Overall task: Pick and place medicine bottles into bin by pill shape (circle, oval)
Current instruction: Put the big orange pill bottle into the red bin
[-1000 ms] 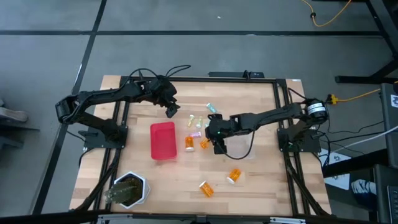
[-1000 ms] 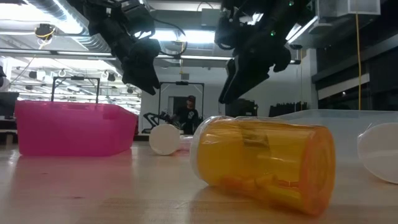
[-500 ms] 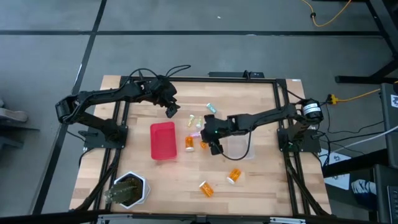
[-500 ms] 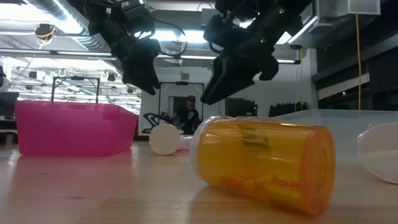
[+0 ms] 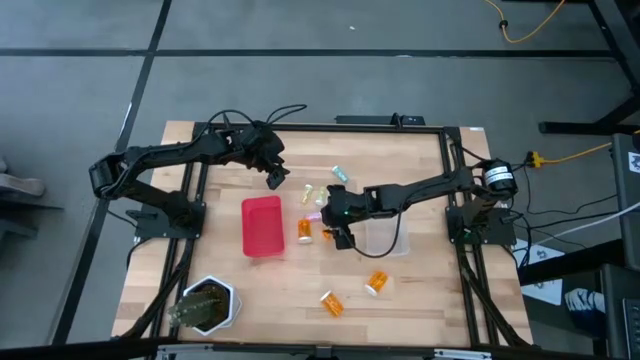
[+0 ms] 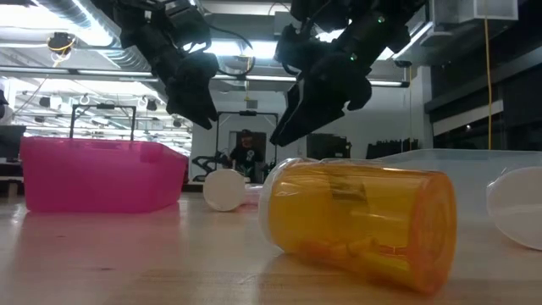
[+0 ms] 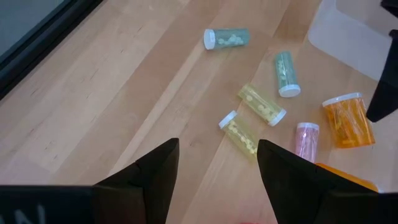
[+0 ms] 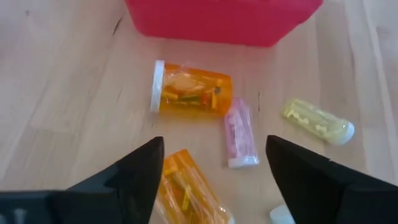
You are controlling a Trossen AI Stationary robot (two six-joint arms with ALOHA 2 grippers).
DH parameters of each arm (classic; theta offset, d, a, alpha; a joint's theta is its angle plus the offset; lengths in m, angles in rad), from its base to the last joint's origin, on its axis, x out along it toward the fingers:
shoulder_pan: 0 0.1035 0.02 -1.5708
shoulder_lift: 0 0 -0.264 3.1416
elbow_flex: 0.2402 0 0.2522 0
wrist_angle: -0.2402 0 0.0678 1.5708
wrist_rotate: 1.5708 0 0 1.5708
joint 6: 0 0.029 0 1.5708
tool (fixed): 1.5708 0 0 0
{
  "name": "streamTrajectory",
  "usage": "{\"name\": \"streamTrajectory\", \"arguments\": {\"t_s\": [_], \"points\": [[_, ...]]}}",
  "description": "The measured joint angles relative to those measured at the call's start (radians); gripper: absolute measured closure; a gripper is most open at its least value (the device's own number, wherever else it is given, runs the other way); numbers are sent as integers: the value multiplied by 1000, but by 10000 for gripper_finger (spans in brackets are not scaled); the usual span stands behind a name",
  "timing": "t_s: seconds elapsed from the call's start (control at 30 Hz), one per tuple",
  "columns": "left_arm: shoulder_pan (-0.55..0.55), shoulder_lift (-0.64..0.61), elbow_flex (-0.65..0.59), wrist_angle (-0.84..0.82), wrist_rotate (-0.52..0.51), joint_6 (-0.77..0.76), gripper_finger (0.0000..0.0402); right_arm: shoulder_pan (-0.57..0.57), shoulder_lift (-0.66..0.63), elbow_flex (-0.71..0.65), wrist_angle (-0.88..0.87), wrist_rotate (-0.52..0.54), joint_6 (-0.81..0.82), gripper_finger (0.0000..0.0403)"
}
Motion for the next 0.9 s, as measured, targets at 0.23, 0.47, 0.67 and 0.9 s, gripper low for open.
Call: {"name": "streamTrajectory", "arguments": {"t_s": [0.23,0.47,0.67,0.9], "points": [[0,0,0,0,0,0,190,0,2,1,-27,-57,60,96],[0,0,0,0,0,0,190,1,19,0,-135,-104,-48,96],[0,0,0,-1,0,0,190,0,80,0,-112,-87,-114,96],[0,0,0,0,0,0,190,-1,136,0,-83,-5,-115,96]]}}
